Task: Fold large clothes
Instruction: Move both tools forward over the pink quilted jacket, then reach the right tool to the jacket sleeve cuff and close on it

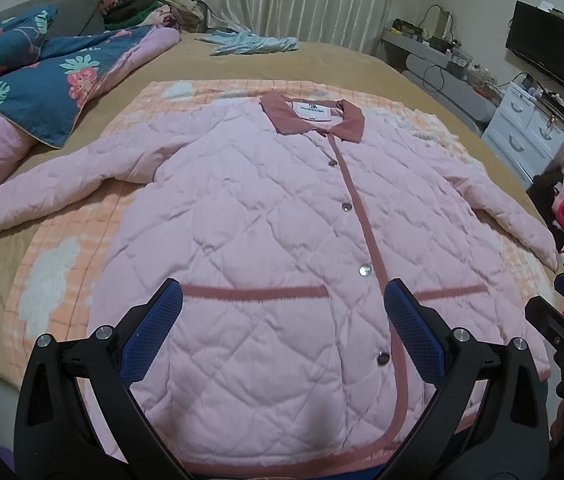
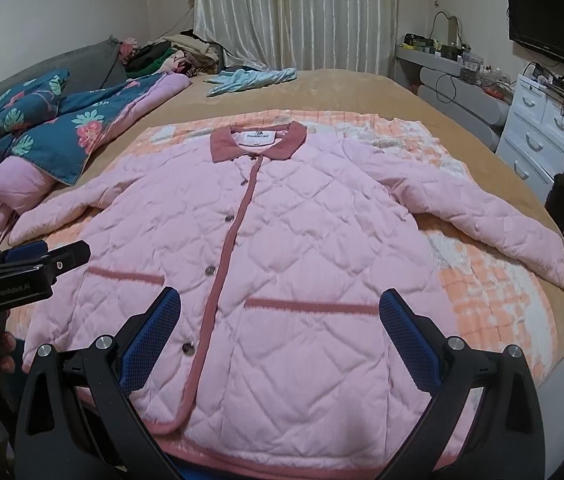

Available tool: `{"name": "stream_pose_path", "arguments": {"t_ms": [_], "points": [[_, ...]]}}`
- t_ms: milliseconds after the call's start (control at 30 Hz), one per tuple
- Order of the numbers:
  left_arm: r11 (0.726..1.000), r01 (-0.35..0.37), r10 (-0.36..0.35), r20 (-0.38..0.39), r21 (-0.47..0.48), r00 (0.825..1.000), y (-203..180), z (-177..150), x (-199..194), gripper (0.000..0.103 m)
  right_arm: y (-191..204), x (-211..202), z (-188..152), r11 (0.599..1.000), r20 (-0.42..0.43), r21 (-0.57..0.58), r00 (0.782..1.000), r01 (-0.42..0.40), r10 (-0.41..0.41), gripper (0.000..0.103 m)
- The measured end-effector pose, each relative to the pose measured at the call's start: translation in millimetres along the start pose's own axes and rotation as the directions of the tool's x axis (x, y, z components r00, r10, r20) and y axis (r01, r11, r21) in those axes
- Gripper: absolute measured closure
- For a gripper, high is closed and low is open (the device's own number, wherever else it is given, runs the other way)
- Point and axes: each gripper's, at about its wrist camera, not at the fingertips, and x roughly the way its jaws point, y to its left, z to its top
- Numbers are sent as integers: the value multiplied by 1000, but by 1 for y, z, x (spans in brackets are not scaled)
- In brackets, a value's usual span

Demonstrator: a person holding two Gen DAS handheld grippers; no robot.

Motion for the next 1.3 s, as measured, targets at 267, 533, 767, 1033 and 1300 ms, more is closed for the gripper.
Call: {"name": "stream_pose_path", "arguments": {"t_ms": [267, 533, 767, 1033, 1300], "points": [[1000, -4, 4, 0, -16, 1000, -3, 26, 16, 9, -3, 18, 29, 1000, 5, 4, 1000, 0, 0, 4], [1000, 1, -1, -5, -14, 1000, -10, 54, 37, 8, -16, 40, 56, 1000, 4, 15, 1000, 24, -24, 4], [1000, 21, -21, -19, -16, 1000, -19, 77, 59, 9, -40, 55, 84, 997, 23, 48, 998, 64, -65, 4], [1000, 31, -31, -34, 2, 999, -33, 101, 84, 9, -82, 78, 101, 985, 10, 126, 993, 117, -120, 4], [999, 35, -34, -71, 13, 997, -47, 121, 119, 8, -136, 102, 99, 951, -27, 249, 983, 183, -182, 4]]}}
